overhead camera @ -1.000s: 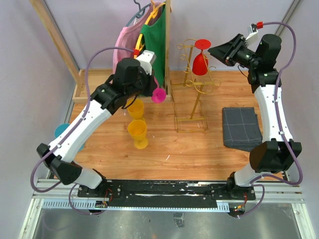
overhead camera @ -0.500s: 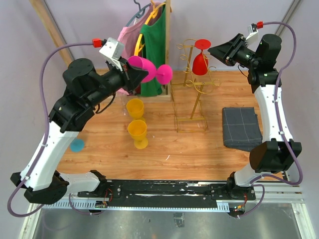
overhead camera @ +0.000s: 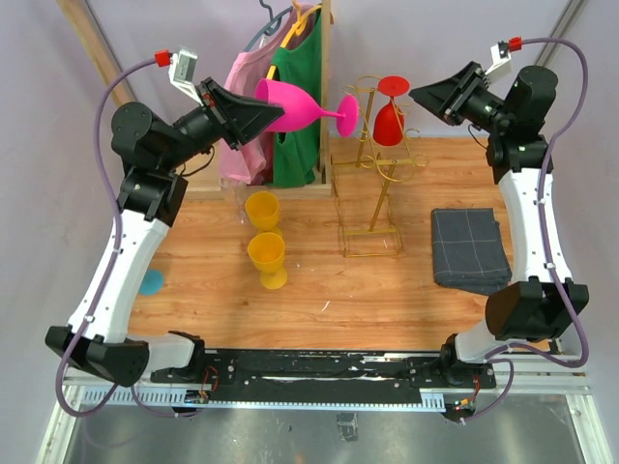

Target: Place the wine glass upside down on the wine glass rack

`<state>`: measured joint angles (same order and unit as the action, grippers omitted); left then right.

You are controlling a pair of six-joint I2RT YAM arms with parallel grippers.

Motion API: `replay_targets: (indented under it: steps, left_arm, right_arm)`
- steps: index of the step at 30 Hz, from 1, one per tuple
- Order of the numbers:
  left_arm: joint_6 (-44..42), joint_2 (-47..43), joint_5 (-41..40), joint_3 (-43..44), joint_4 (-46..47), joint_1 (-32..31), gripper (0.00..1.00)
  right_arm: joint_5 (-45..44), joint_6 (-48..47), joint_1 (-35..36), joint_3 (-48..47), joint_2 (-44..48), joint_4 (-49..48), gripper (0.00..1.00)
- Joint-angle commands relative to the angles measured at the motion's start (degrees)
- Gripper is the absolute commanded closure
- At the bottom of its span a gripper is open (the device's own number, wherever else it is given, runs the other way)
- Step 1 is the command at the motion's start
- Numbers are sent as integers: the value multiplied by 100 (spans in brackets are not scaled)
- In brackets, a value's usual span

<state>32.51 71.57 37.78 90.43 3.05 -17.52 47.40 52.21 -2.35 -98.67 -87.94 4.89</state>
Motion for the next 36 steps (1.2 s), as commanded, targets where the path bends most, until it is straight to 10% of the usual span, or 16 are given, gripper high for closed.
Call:
replay_targets:
  steps: [1, 17, 29, 36]
  left_arm:
    - [2071, 244, 1344, -313, 2704, 337, 100]
    - [7441, 2479, 1050, 551, 8619, 475, 100]
    - [8701, 3227, -289, 848, 9759, 532, 100]
    - [8844, 3271, -446, 859, 9860, 530, 100]
  right_arm:
    - [208, 19, -108, 80, 251, -635, 63]
    - [1283, 1978, 265, 286, -43, -3963, 65]
    - [1031, 5220, 372, -386, -995, -7838, 64]
    - [993, 5643, 821, -971, -1348, -8058, 62]
